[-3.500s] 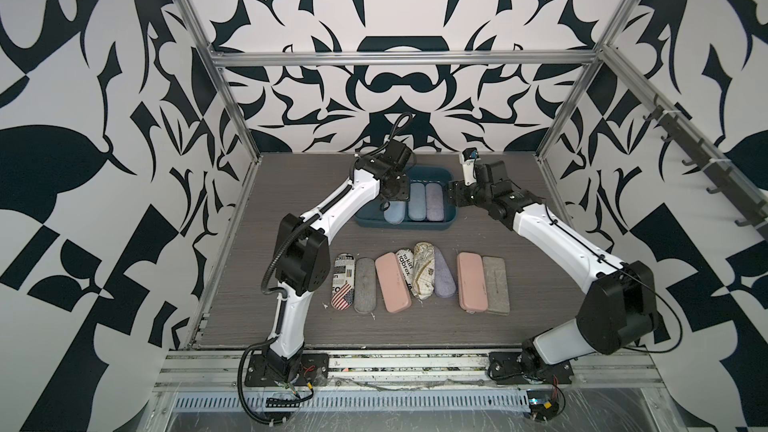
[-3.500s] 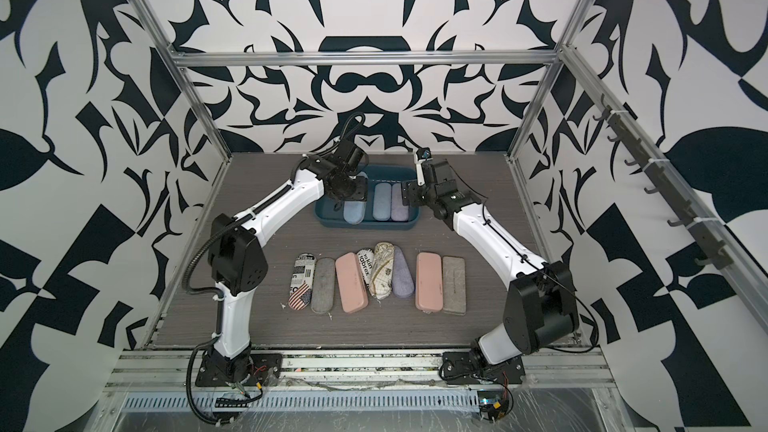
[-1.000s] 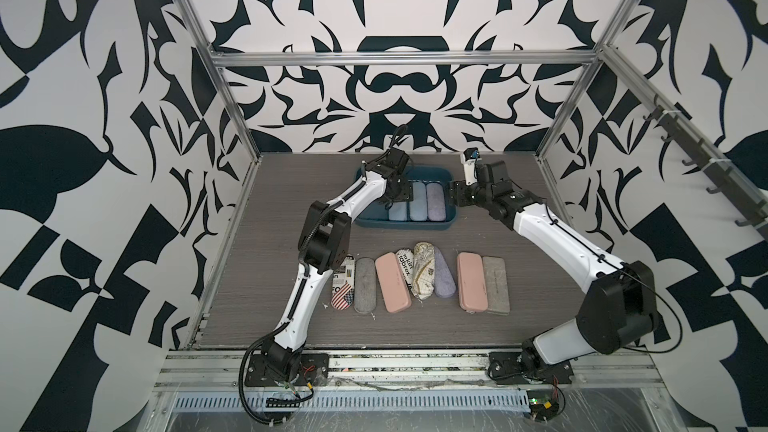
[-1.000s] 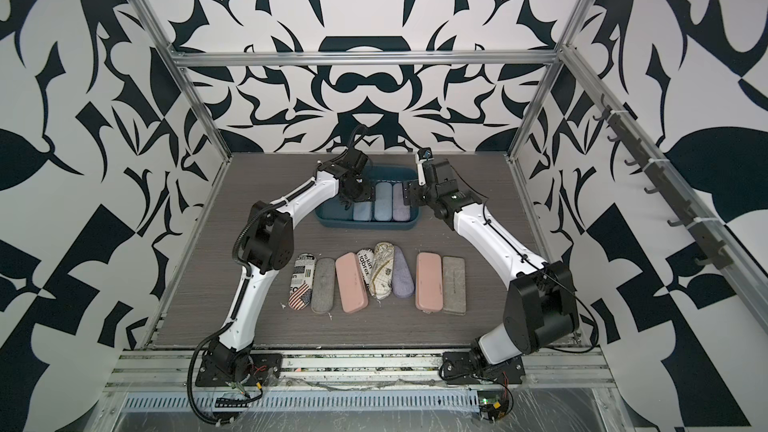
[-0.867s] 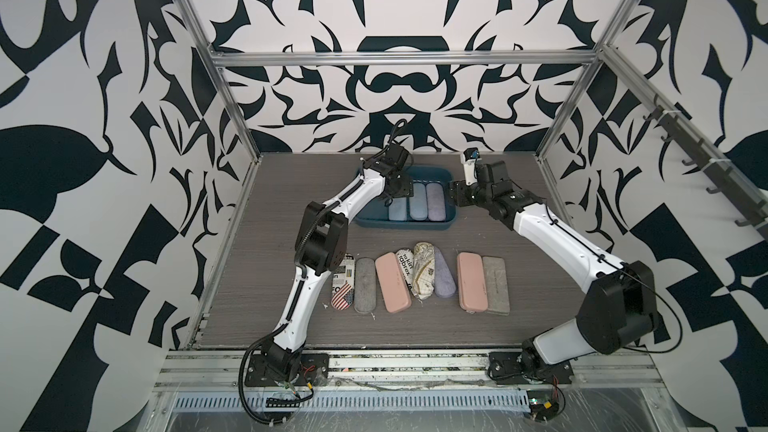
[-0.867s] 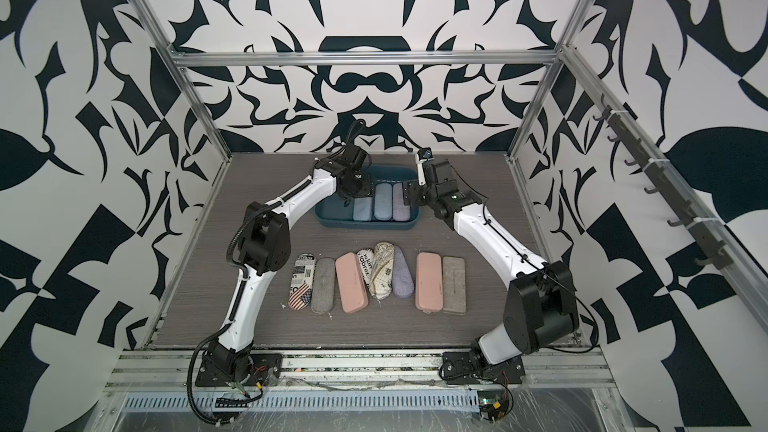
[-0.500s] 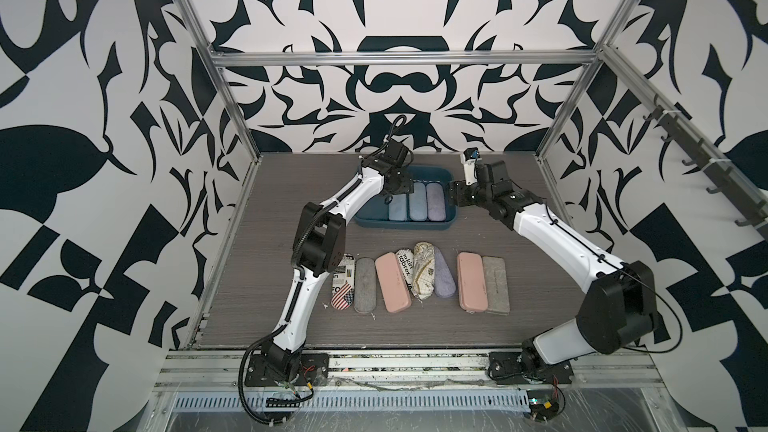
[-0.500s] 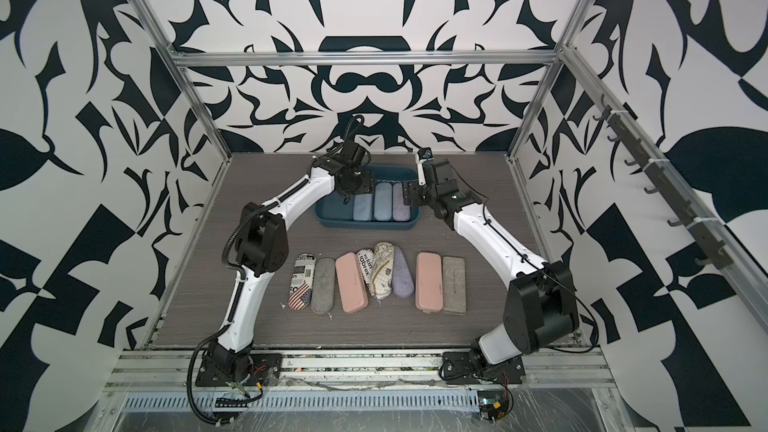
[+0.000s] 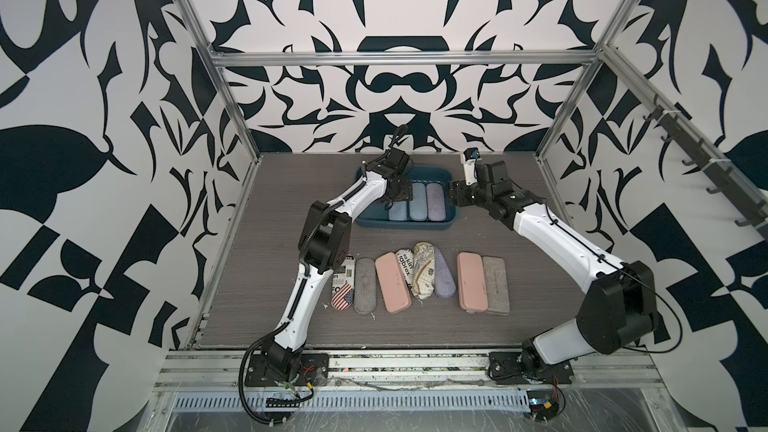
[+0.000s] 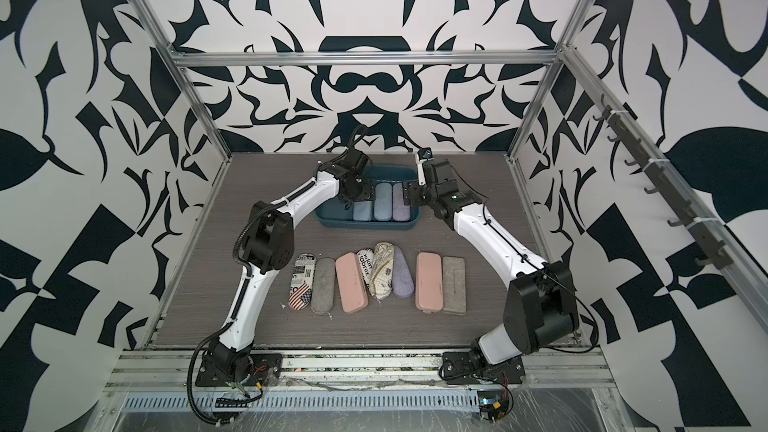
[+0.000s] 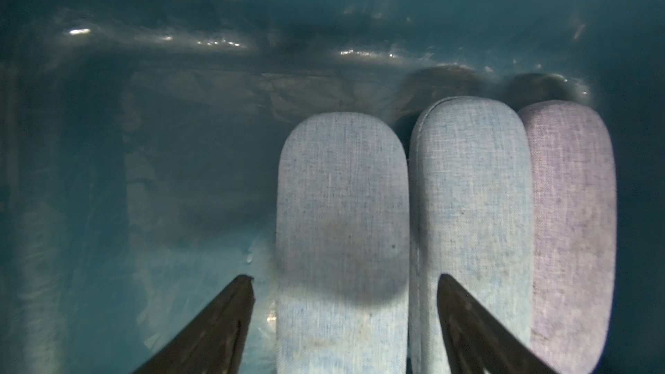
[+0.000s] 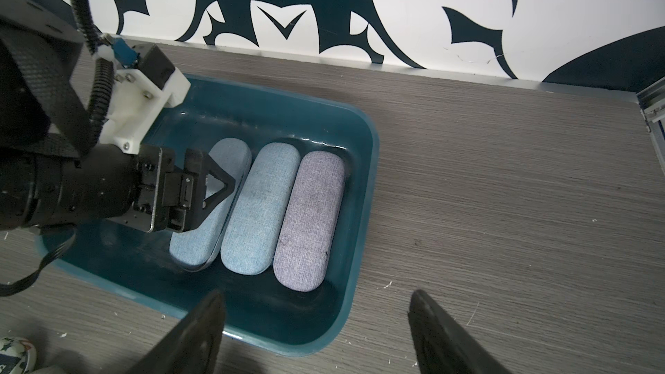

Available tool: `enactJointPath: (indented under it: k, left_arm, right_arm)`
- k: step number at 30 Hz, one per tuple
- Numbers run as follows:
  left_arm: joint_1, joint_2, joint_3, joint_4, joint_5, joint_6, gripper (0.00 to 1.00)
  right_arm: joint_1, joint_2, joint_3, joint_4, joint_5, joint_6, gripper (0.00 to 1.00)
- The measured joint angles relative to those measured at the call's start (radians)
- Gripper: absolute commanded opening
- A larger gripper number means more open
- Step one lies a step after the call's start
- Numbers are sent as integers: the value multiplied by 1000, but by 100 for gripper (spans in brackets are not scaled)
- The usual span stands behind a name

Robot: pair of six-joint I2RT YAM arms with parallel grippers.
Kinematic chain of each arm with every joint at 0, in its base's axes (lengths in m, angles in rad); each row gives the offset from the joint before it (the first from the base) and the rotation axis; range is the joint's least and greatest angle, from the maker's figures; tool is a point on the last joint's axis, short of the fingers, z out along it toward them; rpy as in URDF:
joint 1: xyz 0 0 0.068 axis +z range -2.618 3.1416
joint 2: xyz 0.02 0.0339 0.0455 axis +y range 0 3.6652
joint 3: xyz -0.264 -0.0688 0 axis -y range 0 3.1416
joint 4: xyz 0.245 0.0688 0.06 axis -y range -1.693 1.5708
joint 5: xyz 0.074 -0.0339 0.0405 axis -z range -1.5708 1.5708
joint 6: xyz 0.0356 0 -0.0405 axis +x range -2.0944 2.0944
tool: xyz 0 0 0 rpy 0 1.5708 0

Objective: Put the glasses cases into the storage boxes
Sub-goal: Place the glasses case in the storage box.

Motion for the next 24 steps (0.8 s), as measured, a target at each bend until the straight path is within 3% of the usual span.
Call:
enactJointPath:
  k: [24]
  left_arm:
    - [-6,0,-50,63,93,-59,82]
  right_arm:
    - [0,0,0,0,0,0,83]
